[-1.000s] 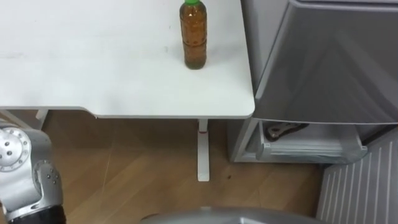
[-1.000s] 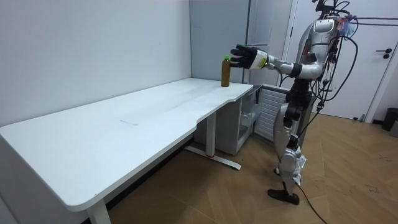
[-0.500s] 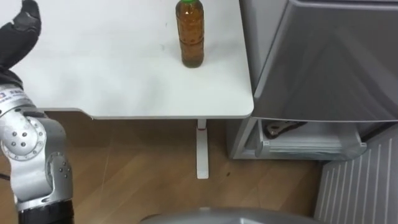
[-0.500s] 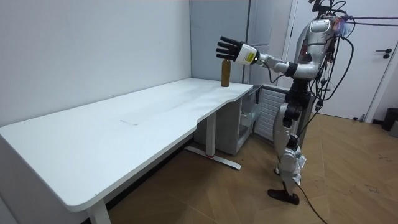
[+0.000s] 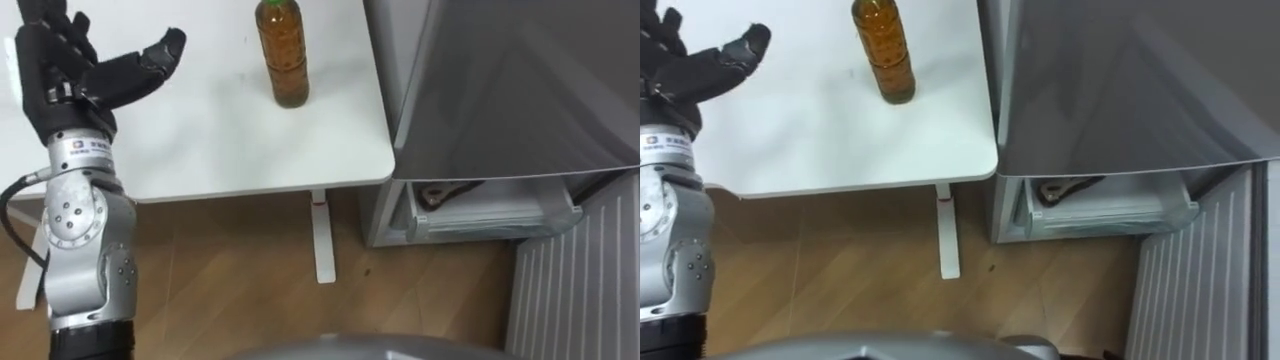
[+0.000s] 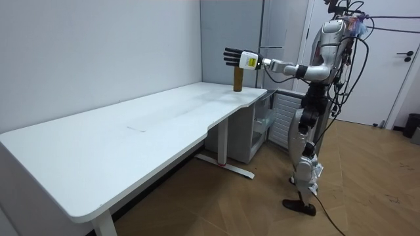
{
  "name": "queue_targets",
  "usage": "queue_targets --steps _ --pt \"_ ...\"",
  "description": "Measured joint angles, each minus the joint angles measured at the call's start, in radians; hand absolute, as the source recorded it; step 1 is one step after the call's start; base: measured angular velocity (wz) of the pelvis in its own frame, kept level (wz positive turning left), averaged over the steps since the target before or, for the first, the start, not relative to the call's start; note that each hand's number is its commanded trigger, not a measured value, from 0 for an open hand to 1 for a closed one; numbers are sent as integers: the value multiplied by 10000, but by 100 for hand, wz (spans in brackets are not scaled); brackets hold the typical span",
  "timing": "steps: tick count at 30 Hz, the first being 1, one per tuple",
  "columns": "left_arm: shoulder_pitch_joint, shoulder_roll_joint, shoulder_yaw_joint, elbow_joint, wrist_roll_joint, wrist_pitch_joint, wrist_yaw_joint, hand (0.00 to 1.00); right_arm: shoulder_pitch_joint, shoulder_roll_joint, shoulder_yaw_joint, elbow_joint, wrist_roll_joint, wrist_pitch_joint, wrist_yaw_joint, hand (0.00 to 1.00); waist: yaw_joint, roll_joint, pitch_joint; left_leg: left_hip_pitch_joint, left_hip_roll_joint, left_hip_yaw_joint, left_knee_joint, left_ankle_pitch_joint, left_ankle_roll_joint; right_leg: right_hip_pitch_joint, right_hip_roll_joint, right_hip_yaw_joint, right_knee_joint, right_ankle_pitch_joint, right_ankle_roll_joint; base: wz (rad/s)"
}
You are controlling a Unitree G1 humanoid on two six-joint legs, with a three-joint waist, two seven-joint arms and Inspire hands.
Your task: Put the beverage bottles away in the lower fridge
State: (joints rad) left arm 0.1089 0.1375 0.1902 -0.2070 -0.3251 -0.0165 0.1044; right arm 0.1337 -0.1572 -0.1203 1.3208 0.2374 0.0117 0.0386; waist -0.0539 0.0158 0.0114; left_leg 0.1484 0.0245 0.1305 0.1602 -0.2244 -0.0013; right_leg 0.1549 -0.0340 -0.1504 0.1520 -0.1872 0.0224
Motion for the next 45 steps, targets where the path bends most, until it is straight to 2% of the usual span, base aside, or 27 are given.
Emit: queue_targets --steps 5,12,17,25,28,32,36,39,41,45 --pt "-12 0 -109 0 3 359 -413 0 -31 -3 2 120 -8 126 -34 0 -61 -23 -14 9 0 31 0 0 0 -10 1 98 1 0 0 0" --pt "-11 1 -218 -1 15 644 -583 0 -24 -2 7 125 -20 337 -31 0 -97 -93 -60 22 -3 37 10 1 0 9 1 104 5 1 -1 0" --pt "-11 2 -395 -1 21 1001 -729 0 -15 -5 7 116 -31 468 -32 0 -215 -97 -72 29 -1 65 21 1 0 7 3 114 17 3 -4 0" --pt "-18 4 -566 -1 -8 1135 -805 0 -82 -35 3 57 -163 699 -12 0 -253 -91 -74 54 18 228 15 1 0 -124 19 195 31 18 -25 -6" --pt "-37 24 -617 62 -322 1202 -783 0 -163 -39 15 61 -160 736 -9 0 -290 -99 -52 126 23 285 14 1 0 -105 24 280 32 25 -34 -5" --pt "-493 31 -810 1043 -350 1231 -772 0 -177 -51 148 -14 -144 729 -33 0 -272 -94 -1 197 41 310 -62 1 0 11 50 365 43 33 -42 -4" --pt "-639 29 -868 1120 -316 1315 -757 0 -161 -52 206 -39 -165 748 -31 0 -290 -95 6 189 60 375 -77 0 -4 -54 81 429 50 44 -54 -5" --pt "-1105 43 -859 1295 -314 1316 -684 0 -178 -70 210 -54 -182 745 -14 0 -264 -73 7 186 81 506 -83 -5 -14 -113 99 492 77 46 -55 -11" --pt "-1455 80 -873 1627 -144 1319 -667 0 -184 -100 199 -113 -406 758 73 0 -363 -53 19 176 78 534 -82 -6 -16 -117 100 530 76 47 -55 -5" --pt "-1630 107 -927 2006 12 1418 -687 0 -315 -136 191 -111 -907 765 83 0 -576 10 26 163 86 572 -76 -18 -31 -161 115 648 76 47 -55 -5"
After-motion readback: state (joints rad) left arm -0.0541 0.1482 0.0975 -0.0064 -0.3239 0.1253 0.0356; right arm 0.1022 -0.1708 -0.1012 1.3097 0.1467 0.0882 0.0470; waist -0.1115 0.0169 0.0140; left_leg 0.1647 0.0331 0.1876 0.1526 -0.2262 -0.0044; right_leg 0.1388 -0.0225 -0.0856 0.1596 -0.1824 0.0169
